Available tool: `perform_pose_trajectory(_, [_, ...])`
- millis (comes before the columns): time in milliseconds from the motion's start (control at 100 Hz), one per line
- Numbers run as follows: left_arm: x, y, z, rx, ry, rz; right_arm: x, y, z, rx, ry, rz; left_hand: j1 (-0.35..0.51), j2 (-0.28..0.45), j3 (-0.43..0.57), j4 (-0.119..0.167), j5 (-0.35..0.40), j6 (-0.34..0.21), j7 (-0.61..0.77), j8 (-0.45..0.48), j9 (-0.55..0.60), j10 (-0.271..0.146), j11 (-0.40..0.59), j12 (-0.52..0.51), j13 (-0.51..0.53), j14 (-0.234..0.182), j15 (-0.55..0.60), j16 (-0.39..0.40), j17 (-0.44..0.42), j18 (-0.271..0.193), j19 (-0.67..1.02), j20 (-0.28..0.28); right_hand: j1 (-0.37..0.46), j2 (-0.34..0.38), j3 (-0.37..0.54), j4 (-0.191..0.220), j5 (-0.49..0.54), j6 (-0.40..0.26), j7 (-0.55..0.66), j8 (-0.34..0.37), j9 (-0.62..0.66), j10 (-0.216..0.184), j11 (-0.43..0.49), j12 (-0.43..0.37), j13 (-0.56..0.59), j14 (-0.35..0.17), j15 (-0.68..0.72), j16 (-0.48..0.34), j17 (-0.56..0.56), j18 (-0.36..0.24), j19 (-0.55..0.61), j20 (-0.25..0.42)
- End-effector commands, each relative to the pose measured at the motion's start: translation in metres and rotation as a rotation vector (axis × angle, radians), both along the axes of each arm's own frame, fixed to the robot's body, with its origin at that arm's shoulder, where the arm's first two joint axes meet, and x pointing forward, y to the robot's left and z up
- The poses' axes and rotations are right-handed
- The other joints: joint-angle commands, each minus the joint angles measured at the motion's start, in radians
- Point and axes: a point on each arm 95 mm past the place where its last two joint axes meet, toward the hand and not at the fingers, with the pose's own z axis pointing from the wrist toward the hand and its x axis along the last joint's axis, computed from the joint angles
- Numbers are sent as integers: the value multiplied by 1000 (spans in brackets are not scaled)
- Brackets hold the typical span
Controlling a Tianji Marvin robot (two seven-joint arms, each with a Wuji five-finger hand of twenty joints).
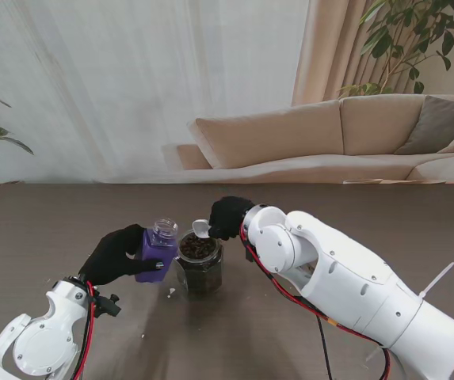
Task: Portion coffee beans from the glass jar into the coffee jar
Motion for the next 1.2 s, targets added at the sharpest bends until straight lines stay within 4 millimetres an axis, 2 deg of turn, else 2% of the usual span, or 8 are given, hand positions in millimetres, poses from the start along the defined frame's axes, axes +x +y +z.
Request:
perform_pose_trajectory(0, [0,-2,0,-3,0,-15,-2,6,-2,-19,6,13,194,129,344,67,90,-42,393,65,80,-73,70,24,18,38,-7,12,-31,-58,45,21,-5,-16,46,29,62,104,30,5,83,88,73,-12,5,-123,50,17,141,0,57,19])
perform_pose_trajectory(500, [-2,-2,2,-13,-14,-19,-10,24,-17,-134,-73,100,195,127,345,66,91,-40,393,64,80,-70,70,24,19,41,-7,12,-32,-56,46,22,-6,-19,46,29,60,96,37,-8,82,82,80,-21,6,-138,51,19,143,-21,65,14])
perform_pose_trajectory(920, [-2,-4,2,-14,-12,-20,-17,24,-16,-132,-18,194,194,128,344,66,91,-41,392,64,80,-70,71,24,18,40,-7,12,-32,-57,46,22,-21,11,27,34,54,73,23,0,80,64,58,-25,6,-152,30,12,138,-38,43,1])
perform_pose_trajectory(1190, [-3,-4,3,-12,-10,-21,-17,26,-14,-88,48,154,195,129,342,65,90,-41,392,64,79,-72,70,24,18,39,-7,12,-33,-58,45,22,-16,14,23,36,53,74,16,9,79,64,49,-18,7,-152,30,12,136,-36,39,1])
